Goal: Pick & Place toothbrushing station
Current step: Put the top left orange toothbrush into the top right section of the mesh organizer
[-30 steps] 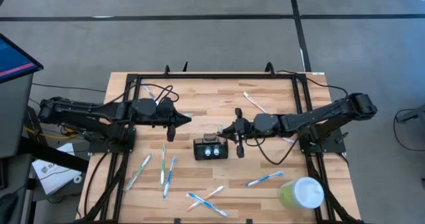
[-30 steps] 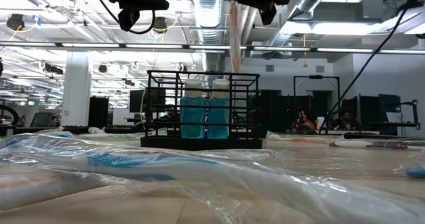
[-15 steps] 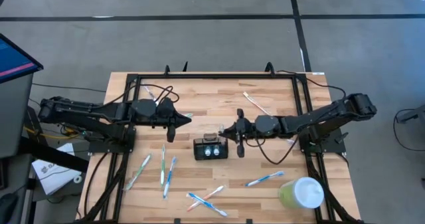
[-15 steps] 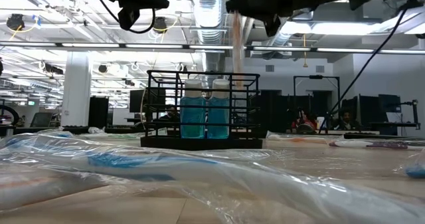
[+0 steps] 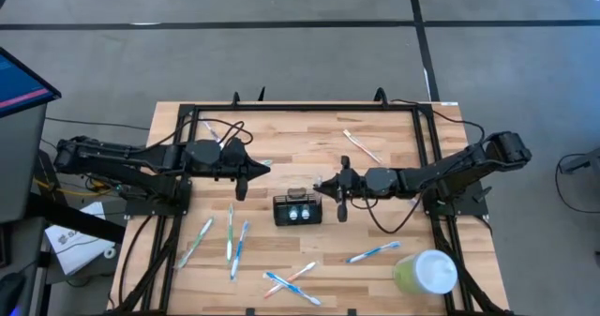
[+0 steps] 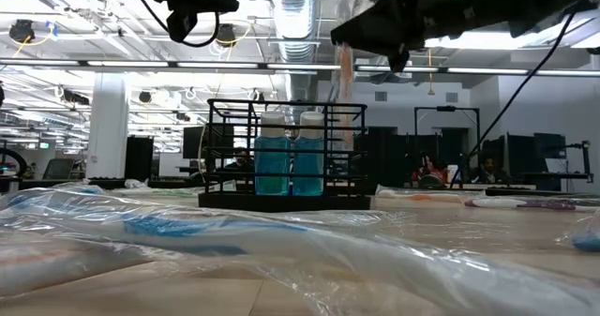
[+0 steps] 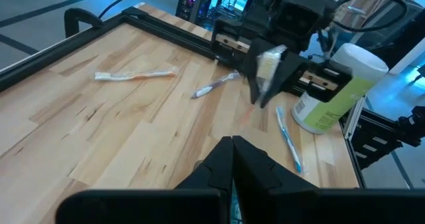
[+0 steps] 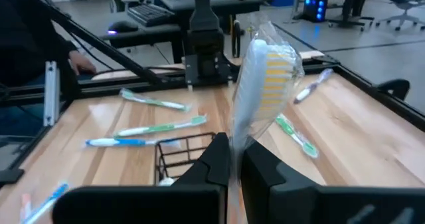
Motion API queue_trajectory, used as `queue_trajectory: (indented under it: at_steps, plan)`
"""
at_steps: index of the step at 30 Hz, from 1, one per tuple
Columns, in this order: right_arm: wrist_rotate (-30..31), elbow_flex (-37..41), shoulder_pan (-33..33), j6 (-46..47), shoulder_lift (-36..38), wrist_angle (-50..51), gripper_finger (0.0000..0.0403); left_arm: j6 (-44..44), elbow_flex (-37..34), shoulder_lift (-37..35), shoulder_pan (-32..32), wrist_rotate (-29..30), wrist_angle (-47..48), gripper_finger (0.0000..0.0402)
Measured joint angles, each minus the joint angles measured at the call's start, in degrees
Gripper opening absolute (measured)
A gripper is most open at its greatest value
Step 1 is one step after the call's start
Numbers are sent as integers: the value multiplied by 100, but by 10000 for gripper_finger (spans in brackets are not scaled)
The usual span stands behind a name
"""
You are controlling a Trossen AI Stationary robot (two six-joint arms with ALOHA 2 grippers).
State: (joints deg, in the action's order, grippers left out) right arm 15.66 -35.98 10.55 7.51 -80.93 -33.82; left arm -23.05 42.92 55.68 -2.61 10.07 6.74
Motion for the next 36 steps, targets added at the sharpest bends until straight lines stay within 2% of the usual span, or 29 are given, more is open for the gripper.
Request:
queue_trajectory:
  at_steps: [5,17,25,36]
  plan:
    - [11,-3,70,-20,-60,-192,8,2,0,0,0,0,0,0]
    - [-45,-12,159,190,-949,-1016,9,3,0,0,11,-2,2,0]
    - [235,-18,163,306,-1021,-802,16,4,0,0,11,-2,-9,0]
    - [245,-16,159,457,-1032,-469,22,3,0,0,11,-4,-17,0]
